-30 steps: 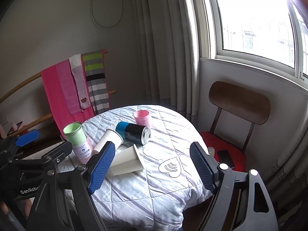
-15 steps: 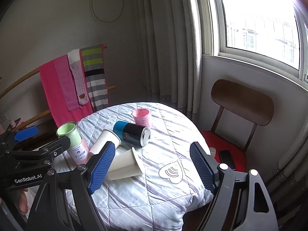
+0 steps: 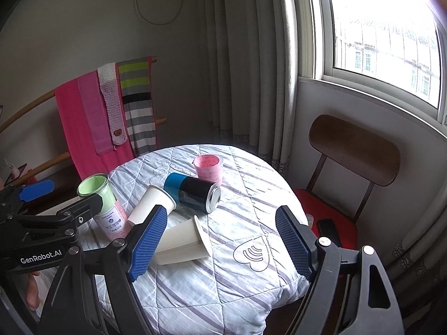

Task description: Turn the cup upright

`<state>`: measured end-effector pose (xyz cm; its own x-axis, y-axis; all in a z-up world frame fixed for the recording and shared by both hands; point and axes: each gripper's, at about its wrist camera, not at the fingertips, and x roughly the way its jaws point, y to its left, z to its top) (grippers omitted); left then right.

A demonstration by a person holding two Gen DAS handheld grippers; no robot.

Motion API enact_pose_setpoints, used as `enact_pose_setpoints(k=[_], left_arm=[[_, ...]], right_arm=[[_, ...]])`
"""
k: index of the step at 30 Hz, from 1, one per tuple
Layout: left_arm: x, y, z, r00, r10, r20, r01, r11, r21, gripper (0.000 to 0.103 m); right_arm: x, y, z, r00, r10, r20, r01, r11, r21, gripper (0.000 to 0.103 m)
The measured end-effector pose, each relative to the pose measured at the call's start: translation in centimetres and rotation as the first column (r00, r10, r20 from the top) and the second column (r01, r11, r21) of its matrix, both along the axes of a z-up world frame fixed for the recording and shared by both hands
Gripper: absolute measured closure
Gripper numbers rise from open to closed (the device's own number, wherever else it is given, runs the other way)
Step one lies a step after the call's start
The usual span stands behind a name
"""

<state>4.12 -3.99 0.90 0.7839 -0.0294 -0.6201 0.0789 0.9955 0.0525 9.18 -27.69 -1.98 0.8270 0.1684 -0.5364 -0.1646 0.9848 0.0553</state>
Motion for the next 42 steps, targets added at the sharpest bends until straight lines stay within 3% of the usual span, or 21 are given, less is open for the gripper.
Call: enact_pose_setpoints(k=[8, 18, 27, 42], left_arm=[[-0.8, -0.2, 0.6, 1.000, -0.018, 0.024, 0.018, 1.000, -0.004, 0.000], [-3.5, -0.7, 2.2, 0.990, -0.048, 0.131, 0.047, 0.999, 0.012, 0.000], [-5.5, -0.3, 3.1, 0.985, -0.049, 0.168, 0.051, 0.999, -0.005, 0.000], [-9.5, 1.1, 4.2, 0.952, -0.022, 0.307, 0.035, 0.999, -0.039, 0.000]], right_arm=[[-0.4, 0.0, 0.6, 1.000, -0.015, 0.014, 0.015, 1.000, -0.011, 0.022], [-1.9, -0.5, 1.4, 0.994, -0.039, 0.104, 0.038, 0.999, 0.013, 0.022], [-4.3, -0.2, 2.3, 0.985, -0.059, 0.165, 0.061, 0.998, -0.005, 0.022], [-8.0, 0.8, 3.3, 0.957, -0.089, 0.277, 0.094, 0.996, -0.004, 0.022]])
